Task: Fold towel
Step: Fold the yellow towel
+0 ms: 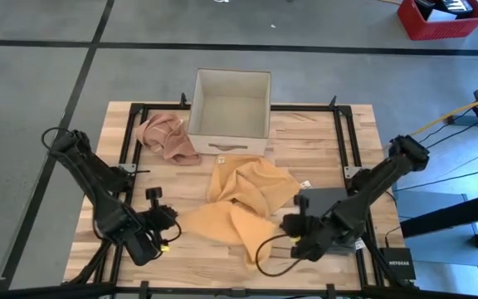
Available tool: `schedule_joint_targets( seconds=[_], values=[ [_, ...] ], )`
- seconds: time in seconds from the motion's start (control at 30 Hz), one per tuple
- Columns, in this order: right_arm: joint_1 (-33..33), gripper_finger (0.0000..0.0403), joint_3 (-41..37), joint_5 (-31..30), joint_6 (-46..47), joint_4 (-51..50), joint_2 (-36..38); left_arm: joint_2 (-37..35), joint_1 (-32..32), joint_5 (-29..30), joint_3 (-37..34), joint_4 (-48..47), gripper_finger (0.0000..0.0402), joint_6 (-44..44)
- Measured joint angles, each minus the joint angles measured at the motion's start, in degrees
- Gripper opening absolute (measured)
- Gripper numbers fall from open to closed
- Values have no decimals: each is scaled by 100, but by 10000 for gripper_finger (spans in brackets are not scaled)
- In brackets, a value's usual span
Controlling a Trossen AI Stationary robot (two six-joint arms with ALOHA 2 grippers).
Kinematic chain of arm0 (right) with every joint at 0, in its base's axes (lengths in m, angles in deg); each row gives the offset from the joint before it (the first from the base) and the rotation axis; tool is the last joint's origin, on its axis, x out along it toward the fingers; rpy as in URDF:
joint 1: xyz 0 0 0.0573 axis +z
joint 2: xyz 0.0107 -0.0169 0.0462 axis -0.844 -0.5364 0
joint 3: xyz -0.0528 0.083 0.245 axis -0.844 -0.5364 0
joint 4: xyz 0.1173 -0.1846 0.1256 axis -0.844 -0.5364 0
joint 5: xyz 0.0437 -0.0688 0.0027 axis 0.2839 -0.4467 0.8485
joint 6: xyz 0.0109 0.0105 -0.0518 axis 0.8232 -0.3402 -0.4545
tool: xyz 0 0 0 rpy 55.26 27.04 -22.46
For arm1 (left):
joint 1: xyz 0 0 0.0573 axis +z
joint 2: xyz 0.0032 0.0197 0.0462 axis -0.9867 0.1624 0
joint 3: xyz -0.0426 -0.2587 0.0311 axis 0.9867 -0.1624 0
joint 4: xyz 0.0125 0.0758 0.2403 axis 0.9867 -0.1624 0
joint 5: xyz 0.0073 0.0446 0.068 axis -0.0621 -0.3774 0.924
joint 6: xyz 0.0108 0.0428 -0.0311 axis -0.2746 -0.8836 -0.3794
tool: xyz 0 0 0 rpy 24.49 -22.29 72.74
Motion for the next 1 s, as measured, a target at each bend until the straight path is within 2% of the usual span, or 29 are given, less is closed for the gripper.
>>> schedule_joint_targets(
  seconds=[0.1, 0.23, 0.47, 0.6, 0.77, 0.9, 1.0],
  values=[
    [112, 2, 936, -691, -1, -1374, 2, -2, -2, 402, 666, -561, 0, -264],
    [111, 1, 1889, -1527, -11, -2473, 10, -2, -2, 1142, 1562, -1087, 0, -736],
    [107, 1, 3114, -3260, -20, -3615, 0, -2, 139, 2273, 2972, -1244, 0, -1894],
    [107, 1, 3838, -4091, -274, -3980, 0, -3, 292, 2757, 3690, -1220, 0, -2561],
    [103, 1, 4806, -4939, -1357, -3936, 0, -4, 561, 3355, 4627, -935, 0, -3439],
    [103, 1, 5577, -5710, -2254, -3841, 0, -4, 756, 4008, 5289, -484, 0, -4484],
    [72, 1, 6166, -5952, -3016, -3725, 0, -8, 904, 4598, 5708, 91, 0, -5495]
  ],
)
